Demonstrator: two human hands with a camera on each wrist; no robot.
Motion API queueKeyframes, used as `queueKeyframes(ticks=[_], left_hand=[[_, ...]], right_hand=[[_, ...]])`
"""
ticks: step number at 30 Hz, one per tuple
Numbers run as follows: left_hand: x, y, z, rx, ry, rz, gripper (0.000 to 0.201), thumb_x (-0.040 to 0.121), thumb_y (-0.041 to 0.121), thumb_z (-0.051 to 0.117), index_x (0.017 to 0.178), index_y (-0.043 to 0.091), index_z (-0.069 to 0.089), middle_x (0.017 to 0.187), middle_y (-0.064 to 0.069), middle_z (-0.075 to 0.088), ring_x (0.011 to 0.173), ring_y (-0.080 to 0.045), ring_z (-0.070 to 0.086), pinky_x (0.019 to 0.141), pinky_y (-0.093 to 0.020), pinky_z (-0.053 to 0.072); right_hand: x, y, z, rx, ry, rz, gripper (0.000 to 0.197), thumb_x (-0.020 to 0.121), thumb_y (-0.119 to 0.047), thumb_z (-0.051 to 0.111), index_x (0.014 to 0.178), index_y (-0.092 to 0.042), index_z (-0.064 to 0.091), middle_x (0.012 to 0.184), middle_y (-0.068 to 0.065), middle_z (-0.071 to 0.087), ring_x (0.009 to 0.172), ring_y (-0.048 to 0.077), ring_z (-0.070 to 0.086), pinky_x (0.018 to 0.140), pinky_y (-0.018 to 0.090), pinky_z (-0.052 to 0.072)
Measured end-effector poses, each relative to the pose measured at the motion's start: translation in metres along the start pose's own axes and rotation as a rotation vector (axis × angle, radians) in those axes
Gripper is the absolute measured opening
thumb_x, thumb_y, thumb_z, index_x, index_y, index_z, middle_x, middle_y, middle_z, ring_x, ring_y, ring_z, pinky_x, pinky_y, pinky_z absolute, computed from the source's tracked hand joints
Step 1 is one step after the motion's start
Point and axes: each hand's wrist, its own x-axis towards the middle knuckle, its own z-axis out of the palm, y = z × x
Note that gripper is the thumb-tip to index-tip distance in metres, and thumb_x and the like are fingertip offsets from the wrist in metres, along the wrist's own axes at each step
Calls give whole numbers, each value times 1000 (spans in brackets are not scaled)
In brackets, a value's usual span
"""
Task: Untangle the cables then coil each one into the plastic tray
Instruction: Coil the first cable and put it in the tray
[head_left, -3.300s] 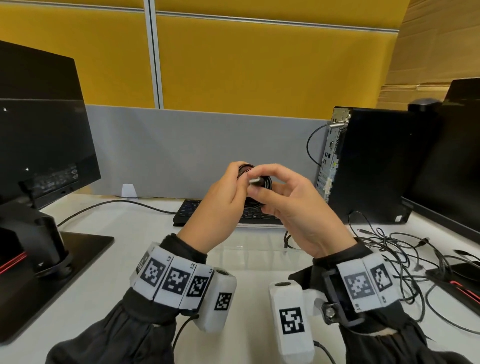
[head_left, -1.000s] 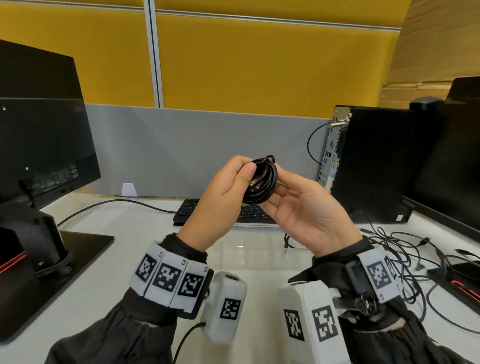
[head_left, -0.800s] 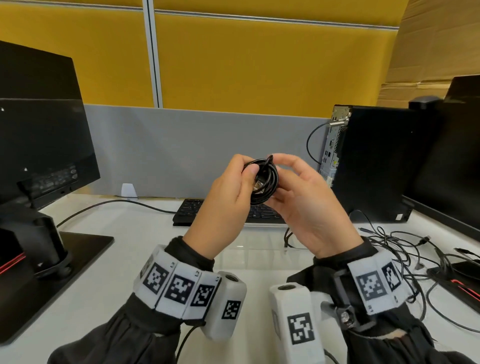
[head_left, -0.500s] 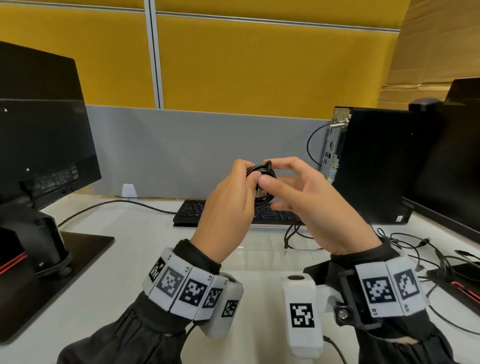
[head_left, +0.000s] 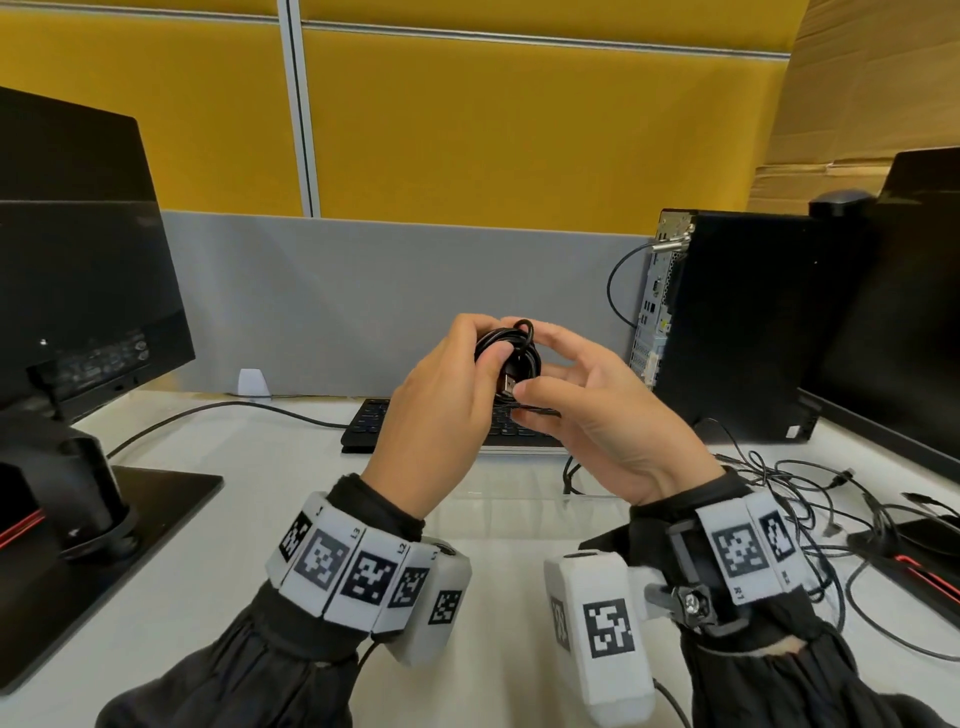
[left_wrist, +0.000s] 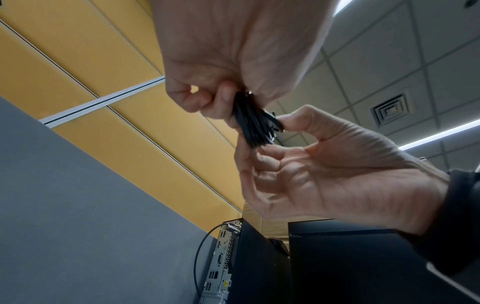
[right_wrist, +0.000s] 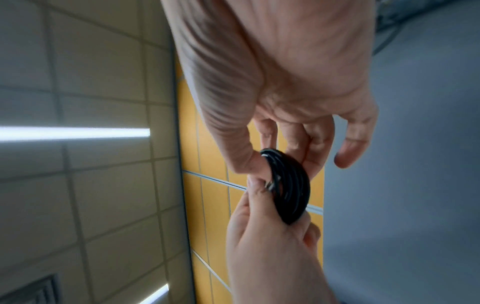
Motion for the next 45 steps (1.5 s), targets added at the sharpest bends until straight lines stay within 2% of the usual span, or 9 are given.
queueKeyframes(ticks=[9, 14, 18, 22, 26, 31, 37, 41, 45], left_hand=[[-2, 5, 2, 91, 44, 76, 22, 100, 26, 36, 115, 19, 51, 97, 19, 52, 89, -11, 57, 78, -42, 49], [2, 2, -1, -63, 45, -43, 23, 97, 36, 32, 111, 25, 46, 100, 6, 63, 93, -15, 61, 79, -44, 51], [3, 3, -5, -219, -19, -81, 19, 101, 23, 33, 116, 25, 45, 104, 17, 58, 97, -1, 58, 87, -32, 49], [4, 2, -9, -288, -98, -32, 30, 101, 18, 33, 127, 27, 45, 113, 19, 56, 102, 1, 56, 88, -24, 48], [5, 1, -10, -298, -175, -6, 33, 100, 17, 38, 130, 30, 41, 119, 15, 55, 110, 2, 53, 92, -19, 46], [4, 1, -8, -180, -85, -31, 22, 101, 21, 35, 120, 24, 46, 105, 12, 59, 94, -3, 56, 85, -29, 46], [8, 7, -21, -358, -96, -157, 19, 100, 25, 36, 105, 25, 54, 83, 15, 54, 82, -4, 52, 77, -28, 44], [8, 7, -20, -298, -13, -150, 22, 100, 27, 35, 98, 17, 55, 87, -4, 58, 81, -15, 53, 79, -34, 44], [8, 5, -19, -177, 37, -142, 22, 100, 27, 33, 85, 21, 49, 76, 10, 52, 68, 6, 50, 61, -12, 39]], right_hand=[[2, 4, 4, 137, -51, -24, 57, 76, 14, 50, 127, -11, 52, 99, 11, 65, 96, 20, 61, 98, 38, 44], [-1, 3, 8, 14, -5, -100, 59, 80, 13, 60, 124, -24, 46, 97, 12, 68, 90, 18, 63, 83, 26, 51], [-4, 2, 16, -10, 38, -182, 36, 85, -1, 63, 110, -24, 49, 85, 9, 67, 83, 15, 64, 75, 22, 51], [-5, 0, 18, -291, 183, -353, 11, 86, -14, 66, 95, -20, 64, 87, 8, 69, 82, 14, 66, 75, 24, 53], [-2, -2, 8, -673, 415, -548, 15, 80, -20, 72, 84, -34, 66, 90, -8, 59, 79, 5, 61, 69, 15, 50], [-1, 5, 13, -911, 437, -724, 5, 85, -14, 68, 90, -11, 65, 81, -5, 54, 72, 0, 54, 68, 9, 43], [-9, -6, 20, -925, 399, -789, 6, 87, -11, 65, 91, -7, 63, 84, 2, 56, 77, 6, 54, 70, 11, 45], [-13, -8, 28, -988, 382, -814, 6, 87, -10, 64, 90, -6, 61, 84, 3, 56, 74, 10, 55, 67, 25, 47], [-14, -3, 38, -1008, 343, -767, 9, 88, -15, 60, 89, -7, 57, 84, 2, 54, 73, 15, 54, 64, 33, 46]])
